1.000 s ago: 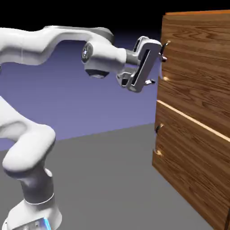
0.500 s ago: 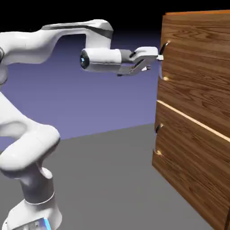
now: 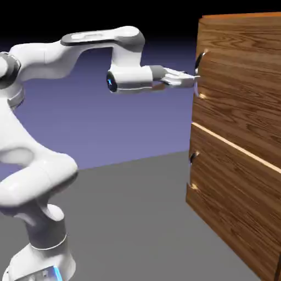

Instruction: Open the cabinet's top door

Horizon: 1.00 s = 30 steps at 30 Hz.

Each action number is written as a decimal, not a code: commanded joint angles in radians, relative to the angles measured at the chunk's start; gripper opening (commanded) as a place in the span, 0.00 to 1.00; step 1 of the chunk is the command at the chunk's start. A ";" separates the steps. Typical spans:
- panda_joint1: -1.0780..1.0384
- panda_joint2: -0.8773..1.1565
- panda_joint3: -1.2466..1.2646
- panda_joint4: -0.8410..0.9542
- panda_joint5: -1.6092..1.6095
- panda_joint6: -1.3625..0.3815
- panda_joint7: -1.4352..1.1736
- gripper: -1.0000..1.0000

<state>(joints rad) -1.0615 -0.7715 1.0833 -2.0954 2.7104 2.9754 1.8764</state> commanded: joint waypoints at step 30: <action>0.798 -0.369 -0.881 -0.680 -0.858 -0.469 0.359 0.00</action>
<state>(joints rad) -0.2630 -1.1403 0.2025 -2.7758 1.8505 2.5071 2.2353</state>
